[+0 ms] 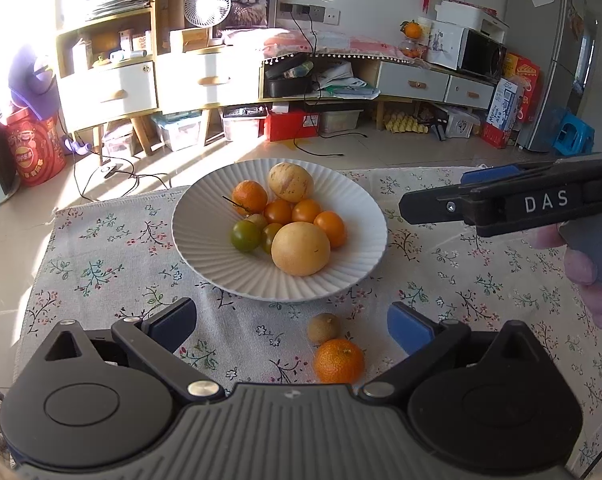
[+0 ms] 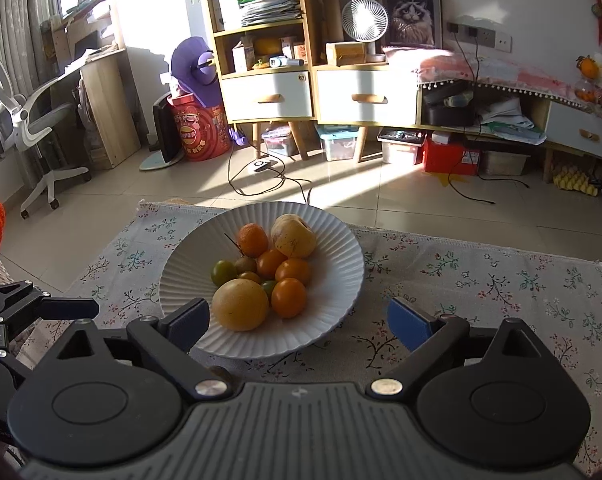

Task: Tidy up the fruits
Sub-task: 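Withdraw both open grippers toward the last tangerine and small brown fruit, then grasp the orange tangerine with the left gripper while the right gripper grasps the small brown fruit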

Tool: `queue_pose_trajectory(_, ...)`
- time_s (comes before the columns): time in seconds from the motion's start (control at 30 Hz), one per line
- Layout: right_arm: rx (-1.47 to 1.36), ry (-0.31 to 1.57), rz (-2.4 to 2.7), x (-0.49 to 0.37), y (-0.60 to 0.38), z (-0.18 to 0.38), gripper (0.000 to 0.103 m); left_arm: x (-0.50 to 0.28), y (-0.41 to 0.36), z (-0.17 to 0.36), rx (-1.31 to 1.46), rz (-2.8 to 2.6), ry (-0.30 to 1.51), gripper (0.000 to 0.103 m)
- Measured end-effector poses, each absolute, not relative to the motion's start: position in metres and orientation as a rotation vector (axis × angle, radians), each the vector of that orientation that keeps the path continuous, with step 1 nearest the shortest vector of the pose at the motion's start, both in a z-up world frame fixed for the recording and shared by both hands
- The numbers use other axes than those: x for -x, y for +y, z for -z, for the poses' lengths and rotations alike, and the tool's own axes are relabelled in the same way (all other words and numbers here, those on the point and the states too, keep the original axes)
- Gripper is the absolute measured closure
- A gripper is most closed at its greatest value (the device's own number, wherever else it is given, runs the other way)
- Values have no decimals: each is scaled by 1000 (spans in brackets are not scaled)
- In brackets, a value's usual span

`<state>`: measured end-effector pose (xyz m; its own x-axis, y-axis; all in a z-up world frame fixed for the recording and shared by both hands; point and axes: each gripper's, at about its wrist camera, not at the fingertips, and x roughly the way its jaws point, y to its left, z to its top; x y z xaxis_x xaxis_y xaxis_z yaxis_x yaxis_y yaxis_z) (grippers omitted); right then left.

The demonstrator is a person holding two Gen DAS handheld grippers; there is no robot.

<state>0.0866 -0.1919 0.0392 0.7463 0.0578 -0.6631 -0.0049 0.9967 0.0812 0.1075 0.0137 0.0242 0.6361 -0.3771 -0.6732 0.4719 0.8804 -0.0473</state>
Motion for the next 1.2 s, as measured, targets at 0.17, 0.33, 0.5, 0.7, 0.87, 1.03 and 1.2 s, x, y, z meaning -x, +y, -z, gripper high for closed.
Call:
queue_pose_trajectory(0.17,-75,742,-20,-75,-189,-35,4,-98,13,-17,-157,470,759,19)
queue_pose_trajectory(0.33,-79,757,-20,-65,-188,-32,4,-94,11,-12,-166,456,777,19)
queue_pose_trajectory(0.5,-95,764,-4,-55,-190,-24,2,-91,10,-5,-171,439,794,19)
queue_pose_trajectory(0.7,-98,794,30,-49,-190,-12,2,-86,8,9,-179,415,812,19)
queue_pose_trajectory(0.87,-81,852,42,-46,-187,2,1,-82,3,19,-189,405,824,19)
queue_pose_trajectory(1.03,-25,899,38,-45,-180,11,1,-83,-3,29,-213,386,830,19)
queue_pose_trajectory(1.2,-32,915,60,-48,-184,15,1,-84,-9,33,-226,378,804,19)
